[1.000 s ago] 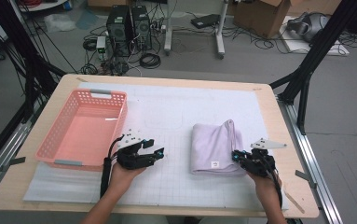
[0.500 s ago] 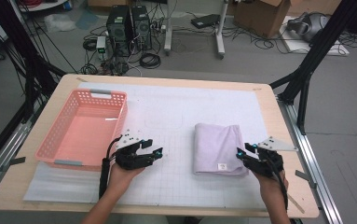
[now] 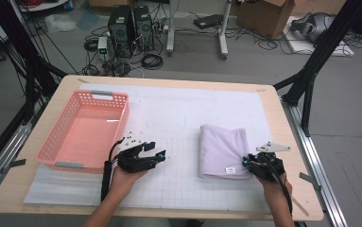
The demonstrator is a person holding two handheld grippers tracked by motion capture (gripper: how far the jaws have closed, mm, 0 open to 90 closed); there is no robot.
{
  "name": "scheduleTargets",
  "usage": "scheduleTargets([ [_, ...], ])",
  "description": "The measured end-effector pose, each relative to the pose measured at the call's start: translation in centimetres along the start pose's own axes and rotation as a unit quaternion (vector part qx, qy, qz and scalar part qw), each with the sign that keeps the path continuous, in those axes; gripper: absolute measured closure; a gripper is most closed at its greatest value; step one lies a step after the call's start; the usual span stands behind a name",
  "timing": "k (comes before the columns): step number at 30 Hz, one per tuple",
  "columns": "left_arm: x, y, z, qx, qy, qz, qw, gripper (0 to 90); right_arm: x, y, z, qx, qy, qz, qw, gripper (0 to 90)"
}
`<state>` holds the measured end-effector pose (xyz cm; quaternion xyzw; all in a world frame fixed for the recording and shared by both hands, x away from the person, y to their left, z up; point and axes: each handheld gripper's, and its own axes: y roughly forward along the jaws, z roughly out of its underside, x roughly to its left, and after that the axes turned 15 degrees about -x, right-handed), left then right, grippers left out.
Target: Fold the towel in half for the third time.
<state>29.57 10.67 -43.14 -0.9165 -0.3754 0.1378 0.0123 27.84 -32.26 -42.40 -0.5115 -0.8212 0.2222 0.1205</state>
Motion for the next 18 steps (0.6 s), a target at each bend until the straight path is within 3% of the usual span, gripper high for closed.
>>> scheduleTargets([
  [5,0.1,0.0,0.0,-0.001,-0.001,-0.001,1.0000,41.3,-0.1,0.0,-1.6,-0.066,-0.001,-0.024,0.9976,61.4],
  [8,0.1,0.0,0.0,-0.001,-0.002,0.000,1.0000,41.2,-0.2,1.4,-2.6,-0.077,-0.003,-0.028,0.9966,62.5],
  [13,0.1,0.0,0.0,0.000,-0.002,0.002,1.0000,41.2,-0.7,5.2,-4.1,-0.070,-0.008,-0.036,0.9969,64.6],
  [15,0.0,0.1,0.0,0.000,-0.003,0.002,1.0000,41.2,-1.2,6.6,-4.3,-0.068,0.008,-0.035,0.9971,64.5],
  [18,0.0,0.1,0.0,-0.001,-0.004,0.002,1.0000,41.2,-1.8,8.4,-4.1,-0.034,0.011,-0.010,0.9993,67.5],
])
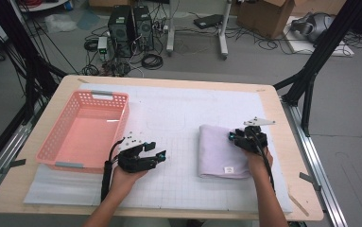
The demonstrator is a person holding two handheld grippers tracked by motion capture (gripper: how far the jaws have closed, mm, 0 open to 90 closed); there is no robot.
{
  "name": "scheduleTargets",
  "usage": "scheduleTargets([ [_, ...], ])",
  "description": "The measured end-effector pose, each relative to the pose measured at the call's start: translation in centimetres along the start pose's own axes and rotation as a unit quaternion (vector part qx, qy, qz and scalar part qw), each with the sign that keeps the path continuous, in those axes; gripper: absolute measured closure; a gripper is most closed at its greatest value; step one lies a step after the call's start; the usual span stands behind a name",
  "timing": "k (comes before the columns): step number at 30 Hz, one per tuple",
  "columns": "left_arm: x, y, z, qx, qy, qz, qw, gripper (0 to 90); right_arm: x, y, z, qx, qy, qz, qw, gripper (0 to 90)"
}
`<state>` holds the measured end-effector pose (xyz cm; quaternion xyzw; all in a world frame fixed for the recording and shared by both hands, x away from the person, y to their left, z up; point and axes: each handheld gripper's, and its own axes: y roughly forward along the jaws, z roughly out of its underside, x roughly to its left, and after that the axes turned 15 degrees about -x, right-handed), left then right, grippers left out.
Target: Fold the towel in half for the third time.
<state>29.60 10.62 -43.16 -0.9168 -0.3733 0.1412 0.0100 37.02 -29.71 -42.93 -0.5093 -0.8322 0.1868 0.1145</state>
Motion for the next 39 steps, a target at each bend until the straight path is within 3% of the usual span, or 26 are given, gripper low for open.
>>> scheduleTargets([
  [4,0.1,-0.1,0.0,-0.003,-0.002,0.000,1.0000,41.2,-1.0,0.1,0.3,-0.002,0.016,0.058,0.9982,74.1],
  [6,0.1,-0.1,0.0,-0.001,-0.002,0.000,1.0000,41.1,-1.4,-0.3,0.3,-0.004,0.035,0.056,0.9978,71.6],
  [8,0.0,-0.1,0.0,-0.002,-0.001,0.000,1.0000,41.2,-1.4,-1.1,0.0,-0.014,0.025,0.060,0.9978,66.6],
  [12,0.1,-0.1,-0.1,-0.003,-0.001,-0.001,1.0000,41.1,-0.7,-3.2,-0.4,-0.045,0.011,0.015,0.9988,63.2],
  [15,0.1,-0.2,-0.1,-0.005,-0.006,-0.002,1.0000,40.9,0.4,-4.6,0.1,-0.039,-0.008,-0.029,0.9988,58.8],
  [19,0.2,-0.2,-0.2,-0.006,-0.007,-0.004,1.0000,40.8,1.9,-6.4,1.9,-0.024,-0.026,-0.062,0.9975,57.5],
  [22,0.2,-0.2,-0.2,-0.006,-0.006,-0.002,1.0000,40.7,2.3,-7.0,3.6,0.000,-0.050,-0.067,0.9965,58.1],
  [24,0.2,-0.3,-0.2,-0.007,-0.008,-0.002,0.9999,40.6,2.0,-7.6,4.3,-0.010,-0.038,-0.072,0.9966,58.2],
  [28,0.3,-0.4,-0.4,-0.010,-0.008,-0.005,0.9999,40.5,1.8,-8.1,4.1,-0.007,-0.043,-0.062,0.9971,54.4],
  [34,0.4,-0.7,-0.6,-0.016,-0.007,-0.002,0.9998,40.3,1.5,-8.8,4.0,-0.034,-0.023,-0.065,0.9970,42.4],
  [36,0.4,-0.7,-0.7,-0.020,-0.003,0.000,0.9998,40.2,1.3,-9.7,3.9,-0.052,-0.016,-0.063,0.9965,38.8],
  [39,0.4,-0.8,-0.9,-0.030,-0.005,0.005,0.9995,34.9,0.9,-11.1,3.6,-0.089,-0.010,-0.045,0.9949,25.5],
])
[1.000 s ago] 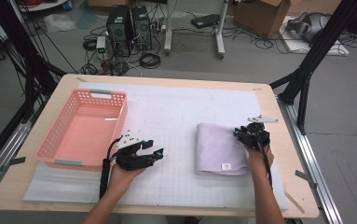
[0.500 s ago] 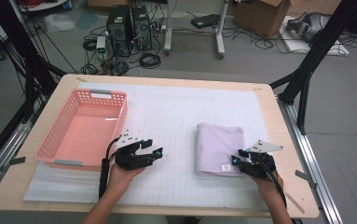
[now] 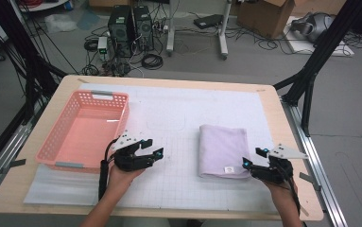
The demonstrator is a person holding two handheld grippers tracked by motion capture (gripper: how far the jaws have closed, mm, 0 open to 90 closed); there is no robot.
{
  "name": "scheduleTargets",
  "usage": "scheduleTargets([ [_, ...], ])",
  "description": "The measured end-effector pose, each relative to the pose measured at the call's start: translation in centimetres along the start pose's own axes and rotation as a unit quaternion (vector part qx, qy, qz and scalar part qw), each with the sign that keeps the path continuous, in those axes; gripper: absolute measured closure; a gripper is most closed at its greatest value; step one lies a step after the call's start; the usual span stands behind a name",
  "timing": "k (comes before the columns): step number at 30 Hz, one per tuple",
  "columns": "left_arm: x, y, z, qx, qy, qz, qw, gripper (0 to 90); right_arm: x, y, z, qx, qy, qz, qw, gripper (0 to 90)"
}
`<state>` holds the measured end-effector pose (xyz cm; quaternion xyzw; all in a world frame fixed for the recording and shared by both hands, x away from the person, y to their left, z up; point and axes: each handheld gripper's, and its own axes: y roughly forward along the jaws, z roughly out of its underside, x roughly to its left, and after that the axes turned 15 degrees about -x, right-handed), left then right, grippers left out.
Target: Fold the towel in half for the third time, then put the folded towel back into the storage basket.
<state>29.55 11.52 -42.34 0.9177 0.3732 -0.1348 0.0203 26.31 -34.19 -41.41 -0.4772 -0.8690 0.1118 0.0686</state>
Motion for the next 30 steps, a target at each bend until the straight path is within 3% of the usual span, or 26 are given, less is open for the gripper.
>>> scheduleTargets([
  [5,-0.2,-0.3,-0.4,-0.020,0.002,0.030,0.9993,24.0,-0.3,-1.6,-0.4,-0.019,-0.019,0.016,0.9995,23.5],
  [10,-0.3,-0.4,-0.4,-0.018,0.010,0.030,0.9993,17.1,-0.1,-2.3,-0.1,-0.017,-0.033,0.008,0.9993,19.6],
  [22,-0.5,0.0,0.0,-0.004,0.022,0.032,0.9992,19.6,-0.2,-2.2,0.2,-0.012,-0.030,0.000,0.9995,19.2],
  [30,-0.3,-0.1,-0.1,-0.019,0.016,0.038,0.9990,19.6,-0.3,-2.2,0.3,-0.011,-0.023,-0.001,0.9997,19.2],
])
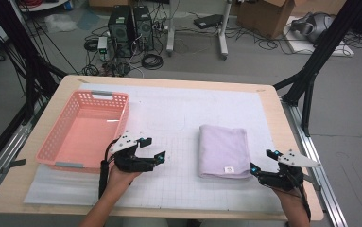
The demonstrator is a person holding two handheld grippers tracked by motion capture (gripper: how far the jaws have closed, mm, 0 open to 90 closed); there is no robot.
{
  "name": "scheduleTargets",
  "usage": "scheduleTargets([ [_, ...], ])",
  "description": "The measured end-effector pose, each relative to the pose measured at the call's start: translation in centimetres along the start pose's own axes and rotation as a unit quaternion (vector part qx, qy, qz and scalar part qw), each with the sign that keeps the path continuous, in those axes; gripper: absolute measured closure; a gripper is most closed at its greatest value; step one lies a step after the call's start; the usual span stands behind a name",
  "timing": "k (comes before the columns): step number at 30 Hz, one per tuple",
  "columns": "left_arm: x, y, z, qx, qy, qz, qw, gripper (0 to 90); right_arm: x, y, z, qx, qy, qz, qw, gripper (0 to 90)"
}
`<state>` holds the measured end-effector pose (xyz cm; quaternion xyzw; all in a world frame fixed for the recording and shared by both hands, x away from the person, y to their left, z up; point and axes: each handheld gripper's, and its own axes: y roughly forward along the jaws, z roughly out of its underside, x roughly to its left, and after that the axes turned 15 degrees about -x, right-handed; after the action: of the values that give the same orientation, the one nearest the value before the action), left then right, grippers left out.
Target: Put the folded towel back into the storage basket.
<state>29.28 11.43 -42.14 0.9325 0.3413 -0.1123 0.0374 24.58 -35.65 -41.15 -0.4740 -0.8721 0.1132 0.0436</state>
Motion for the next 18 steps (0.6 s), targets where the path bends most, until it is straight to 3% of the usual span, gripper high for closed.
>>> scheduleTargets([
  [6,0.2,0.2,0.2,0.012,0.001,0.003,0.9999,19.3,0.0,0.0,0.2,0.004,0.003,-0.001,1.0000,19.3],
  [9,0.1,0.3,0.3,-0.001,0.021,0.009,0.9997,18.6,-0.1,0.1,0.3,0.009,-0.002,-0.003,1.0000,19.3],
  [12,0.0,0.6,0.4,-0.008,0.021,0.017,0.9996,18.1,-0.1,0.1,0.3,0.012,0.000,-0.005,0.9999,19.3],
  [14,-0.2,0.9,0.6,0.001,0.032,0.013,0.9994,18.2,-0.1,0.0,0.4,0.011,0.004,-0.005,0.9999,19.3],
  [18,-0.5,1.7,0.7,0.026,0.018,0.010,0.9994,19.6,0.0,0.1,0.3,0.010,0.004,-0.008,0.9999,19.3],
])
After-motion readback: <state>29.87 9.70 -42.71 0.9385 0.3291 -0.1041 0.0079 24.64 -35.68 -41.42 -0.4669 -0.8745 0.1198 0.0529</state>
